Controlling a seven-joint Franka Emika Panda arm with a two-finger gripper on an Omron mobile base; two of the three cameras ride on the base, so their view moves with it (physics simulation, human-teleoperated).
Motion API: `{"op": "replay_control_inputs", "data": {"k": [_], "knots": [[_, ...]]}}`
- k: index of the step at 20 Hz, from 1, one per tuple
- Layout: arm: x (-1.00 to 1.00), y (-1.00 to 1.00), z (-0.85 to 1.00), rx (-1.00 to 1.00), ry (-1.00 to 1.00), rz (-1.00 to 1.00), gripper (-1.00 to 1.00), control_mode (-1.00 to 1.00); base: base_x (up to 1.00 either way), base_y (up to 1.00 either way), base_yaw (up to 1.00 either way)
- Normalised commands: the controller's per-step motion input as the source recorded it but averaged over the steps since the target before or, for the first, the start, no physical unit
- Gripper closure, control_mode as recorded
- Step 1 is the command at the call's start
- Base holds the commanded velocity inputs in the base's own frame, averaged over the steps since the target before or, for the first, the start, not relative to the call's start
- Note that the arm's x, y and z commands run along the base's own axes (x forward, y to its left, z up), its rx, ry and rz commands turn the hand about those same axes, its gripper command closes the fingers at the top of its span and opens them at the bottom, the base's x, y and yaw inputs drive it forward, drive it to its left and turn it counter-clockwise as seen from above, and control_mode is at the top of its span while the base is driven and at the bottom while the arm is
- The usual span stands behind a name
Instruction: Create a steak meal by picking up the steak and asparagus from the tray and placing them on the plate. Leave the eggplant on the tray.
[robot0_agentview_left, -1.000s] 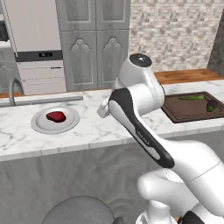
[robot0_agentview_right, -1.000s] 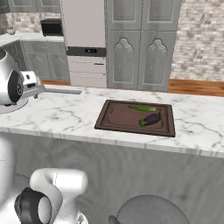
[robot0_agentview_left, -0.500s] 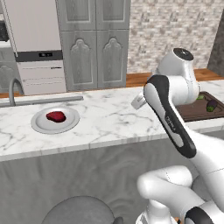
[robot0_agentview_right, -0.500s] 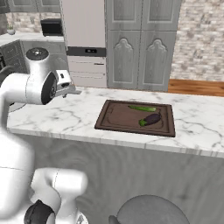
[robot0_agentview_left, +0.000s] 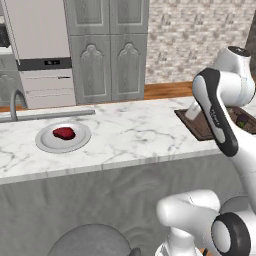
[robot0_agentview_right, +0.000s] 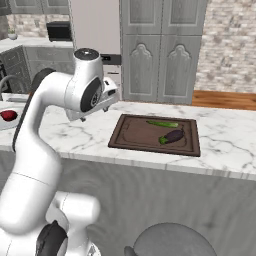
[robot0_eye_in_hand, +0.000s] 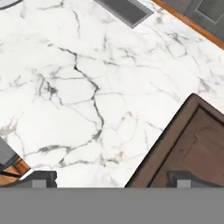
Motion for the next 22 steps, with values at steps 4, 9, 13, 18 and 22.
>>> {"op": "replay_control_inputs", "data": {"k": [4, 9, 13, 18, 22], "knots": [[0.21, -0.87, 0.00, -0.12, 0.12, 0.14, -1.00, -1.00, 0.00, 0.00, 0.00], [0.22, -0.74, 0.00, -0.10, 0.09, 0.16, -1.00, -1.00, 0.00, 0.00, 0.00], [0.23, -0.58, -0.05, -0.09, 0.02, 0.21, -1.00, -1.00, 0.00, 0.00, 0.00], [0.28, -0.46, -0.19, -0.07, 0.00, 0.26, -1.00, -1.00, 0.00, 0.00, 0.00], [0.36, -0.29, -0.32, -0.08, 0.00, 0.29, -1.00, -1.00, 0.00, 0.00, 0.00]]}}
